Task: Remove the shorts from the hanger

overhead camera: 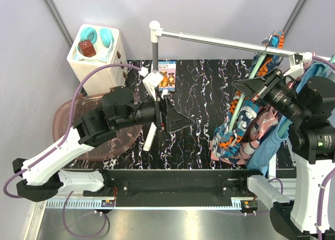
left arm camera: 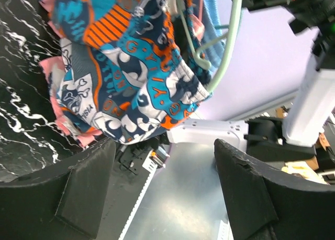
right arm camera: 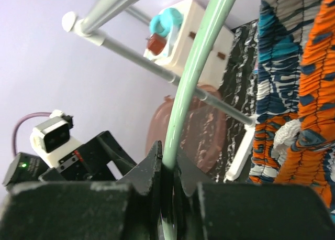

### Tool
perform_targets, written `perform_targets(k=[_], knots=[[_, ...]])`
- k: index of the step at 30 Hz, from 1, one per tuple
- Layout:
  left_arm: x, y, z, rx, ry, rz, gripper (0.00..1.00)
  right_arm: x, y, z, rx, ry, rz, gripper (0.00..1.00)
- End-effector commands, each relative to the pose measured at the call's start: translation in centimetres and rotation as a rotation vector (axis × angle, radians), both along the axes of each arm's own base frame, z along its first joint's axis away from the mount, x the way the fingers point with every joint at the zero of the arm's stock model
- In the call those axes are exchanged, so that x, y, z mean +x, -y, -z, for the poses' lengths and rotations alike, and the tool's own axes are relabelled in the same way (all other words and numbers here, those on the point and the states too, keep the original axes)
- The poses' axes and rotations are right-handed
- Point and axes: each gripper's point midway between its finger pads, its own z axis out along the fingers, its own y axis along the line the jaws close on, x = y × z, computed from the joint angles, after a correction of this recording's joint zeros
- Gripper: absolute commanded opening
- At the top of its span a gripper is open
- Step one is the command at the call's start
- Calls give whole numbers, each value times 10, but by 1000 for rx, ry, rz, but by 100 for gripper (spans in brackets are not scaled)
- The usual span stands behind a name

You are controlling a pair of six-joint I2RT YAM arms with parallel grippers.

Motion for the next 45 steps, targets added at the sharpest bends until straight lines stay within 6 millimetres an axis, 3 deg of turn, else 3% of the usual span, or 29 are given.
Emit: perform_targets(k=[1,5,8,10,12,16,22,23,28,32,36,37,38,41,45], knots=[[-15,1,-16,-59,30,23,79,-25,-19,-54,34,239,-163,0],[-34,14,-6,-23,66,47,79,-49,-31,-51,61,247,-282,0],[-62,32,3,20,116,114,79,-60,-37,-37,69,231,-344,0],[-64,43,13,65,140,112,79,-71,-37,-36,54,258,-361,0],[-73,51,11,70,152,143,79,-80,-38,-32,46,268,-379,0],[-73,62,10,82,175,150,79,-90,-41,-17,26,262,-433,0],[-65,58,8,92,224,117,85,-103,-47,36,20,171,-529,0],[-65,57,7,90,226,115,85,-99,-47,48,26,137,-530,0],[-61,54,7,92,233,96,87,-83,-45,66,37,74,-486,0],[-56,57,15,129,251,79,89,-44,-39,61,78,-11,-352,0],[-43,60,26,194,285,34,93,-19,-34,45,133,-82,-262,0],[-42,62,28,208,303,40,93,-11,-28,50,135,-133,-192,0],[-42,64,31,218,313,47,95,-7,-24,43,130,-143,-156,0],[-45,74,36,242,361,105,99,3,-18,52,142,-236,-89,0],[-50,88,57,314,401,191,99,10,-8,58,226,-323,26,0]])
